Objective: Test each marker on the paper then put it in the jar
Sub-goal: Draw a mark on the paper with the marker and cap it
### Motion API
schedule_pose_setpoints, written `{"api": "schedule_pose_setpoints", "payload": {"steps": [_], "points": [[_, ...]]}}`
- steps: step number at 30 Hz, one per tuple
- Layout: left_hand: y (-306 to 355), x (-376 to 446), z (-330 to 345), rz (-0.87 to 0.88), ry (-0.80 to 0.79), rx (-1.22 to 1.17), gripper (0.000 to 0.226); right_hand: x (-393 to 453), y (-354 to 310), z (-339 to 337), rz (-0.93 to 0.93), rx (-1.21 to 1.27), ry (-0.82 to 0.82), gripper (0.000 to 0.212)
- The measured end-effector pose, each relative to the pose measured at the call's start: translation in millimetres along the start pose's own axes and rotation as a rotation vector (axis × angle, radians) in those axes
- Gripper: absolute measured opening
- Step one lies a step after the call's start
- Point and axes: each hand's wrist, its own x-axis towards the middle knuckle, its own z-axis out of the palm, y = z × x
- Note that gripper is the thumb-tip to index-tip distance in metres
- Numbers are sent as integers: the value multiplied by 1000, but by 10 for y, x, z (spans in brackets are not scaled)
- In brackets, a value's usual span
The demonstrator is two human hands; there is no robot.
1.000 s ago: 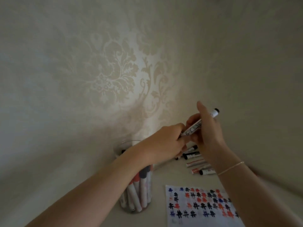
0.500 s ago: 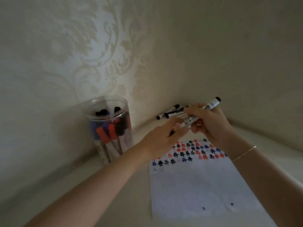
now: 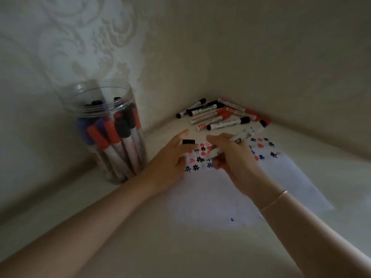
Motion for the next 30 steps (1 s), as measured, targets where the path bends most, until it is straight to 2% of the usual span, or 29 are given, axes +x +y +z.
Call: {"api": "schedule_pose_setpoints", "payload": {"steps": [3, 6, 9, 12, 15, 21, 26, 30], "points": [[-113, -124, -17, -3, -77, -21, 45, 10, 139, 180, 9, -28, 8, 28], [-160, -176, 4, 35, -208, 129, 69, 32, 237, 251, -12, -166, 56, 33], [-110, -183, 13, 52, -286, 250, 87, 34, 324, 274, -116, -334, 142, 22], [-99, -170, 21, 56, -262, 223, 92, 23, 354, 283, -156, -388, 180, 20], [-107, -169, 27, 73, -239, 227, 94, 14, 356, 279, -167, -405, 176, 31], [-137, -192, 1, 73, -234, 228, 96, 25, 408, 305, -227, -439, 194, 34], [-140, -184, -3, 63, -238, 201, 97, 29, 405, 296, -184, -370, 149, 24], [-138, -177, -5, 57, -239, 203, 97, 14, 409, 328, -201, -416, 163, 36]]}}
